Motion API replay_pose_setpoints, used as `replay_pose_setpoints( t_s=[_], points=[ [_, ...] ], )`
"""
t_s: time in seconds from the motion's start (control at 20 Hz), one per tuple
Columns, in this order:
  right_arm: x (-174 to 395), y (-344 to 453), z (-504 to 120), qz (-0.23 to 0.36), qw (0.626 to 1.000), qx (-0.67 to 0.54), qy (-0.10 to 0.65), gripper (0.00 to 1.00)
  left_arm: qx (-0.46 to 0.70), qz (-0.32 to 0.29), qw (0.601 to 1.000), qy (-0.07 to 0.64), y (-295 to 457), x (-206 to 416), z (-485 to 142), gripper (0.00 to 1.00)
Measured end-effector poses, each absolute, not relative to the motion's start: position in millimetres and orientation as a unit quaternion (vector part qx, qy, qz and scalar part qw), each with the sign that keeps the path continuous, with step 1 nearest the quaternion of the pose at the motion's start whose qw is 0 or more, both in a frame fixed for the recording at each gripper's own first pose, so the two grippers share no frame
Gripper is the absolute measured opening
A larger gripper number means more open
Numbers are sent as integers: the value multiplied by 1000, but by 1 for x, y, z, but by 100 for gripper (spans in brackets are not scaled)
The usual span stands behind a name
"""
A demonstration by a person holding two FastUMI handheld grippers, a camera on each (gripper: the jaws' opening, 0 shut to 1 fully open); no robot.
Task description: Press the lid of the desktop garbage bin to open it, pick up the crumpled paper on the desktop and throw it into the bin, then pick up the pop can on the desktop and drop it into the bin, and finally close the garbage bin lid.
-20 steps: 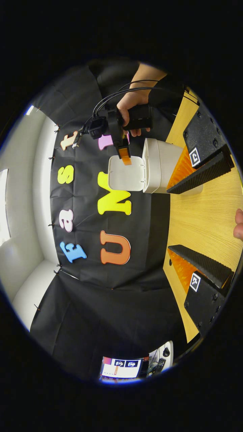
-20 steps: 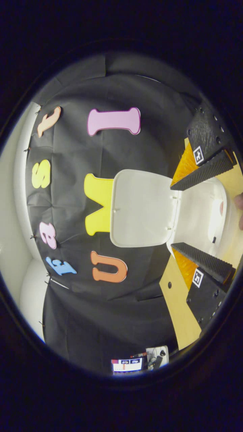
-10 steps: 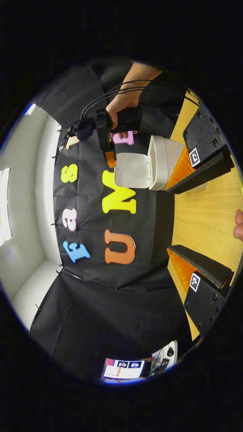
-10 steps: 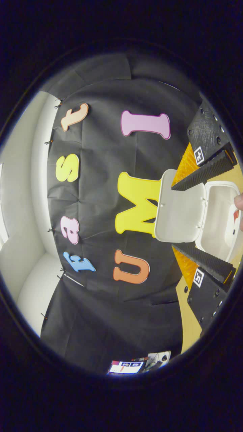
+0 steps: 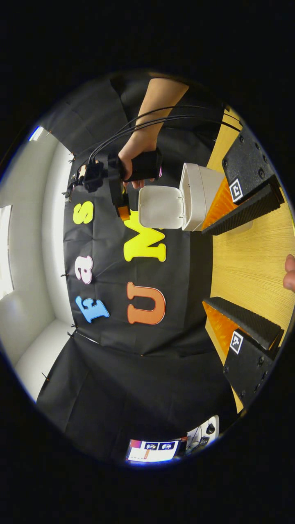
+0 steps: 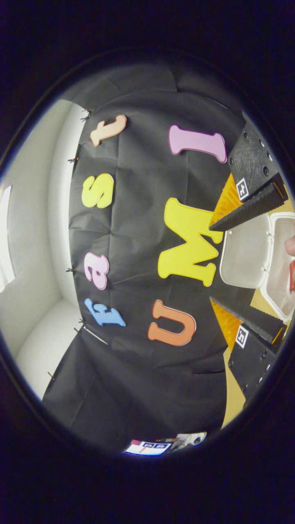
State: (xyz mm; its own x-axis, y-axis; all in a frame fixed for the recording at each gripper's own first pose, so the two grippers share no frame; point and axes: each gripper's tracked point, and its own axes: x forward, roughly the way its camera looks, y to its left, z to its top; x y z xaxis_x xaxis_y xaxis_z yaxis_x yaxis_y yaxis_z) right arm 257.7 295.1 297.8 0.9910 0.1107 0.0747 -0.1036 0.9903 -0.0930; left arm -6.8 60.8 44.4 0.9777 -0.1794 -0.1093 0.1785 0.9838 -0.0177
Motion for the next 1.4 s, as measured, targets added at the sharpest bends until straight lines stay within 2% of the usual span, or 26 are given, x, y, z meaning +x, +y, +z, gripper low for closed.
replay_pose_setpoints(
  t_s=[0.2, 0.3, 0.8, 0.9, 1.1, 1.15, 1.4],
  points=[
    [289, 276, 316, 20, 999, -23, -41, 96, -7, -95, 995, 40, 61, -3, 54, 98],
    [303, 268, 316, 3, 999, -26, -45, 94, -8, -93, 995, 37, 64, 1, 54, 98],
    [330, 247, 271, -2, 999, 37, 16, 96, -16, -72, 996, 43, 81, 7, 46, 98],
    [330, 241, 265, 1, 999, 47, 24, 94, -18, -73, 996, 44, 78, 8, 45, 98],
    [320, 240, 261, 14, 998, 54, 36, 98, -19, -76, 996, 49, 70, 5, 42, 98],
    [316, 241, 259, 19, 998, 53, 42, 94, -19, -77, 995, 52, 68, 4, 41, 98],
    [277, 246, 237, 45, 994, 59, 85, 98, -16, -80, 995, 55, 54, -3, 40, 98]
  ],
)
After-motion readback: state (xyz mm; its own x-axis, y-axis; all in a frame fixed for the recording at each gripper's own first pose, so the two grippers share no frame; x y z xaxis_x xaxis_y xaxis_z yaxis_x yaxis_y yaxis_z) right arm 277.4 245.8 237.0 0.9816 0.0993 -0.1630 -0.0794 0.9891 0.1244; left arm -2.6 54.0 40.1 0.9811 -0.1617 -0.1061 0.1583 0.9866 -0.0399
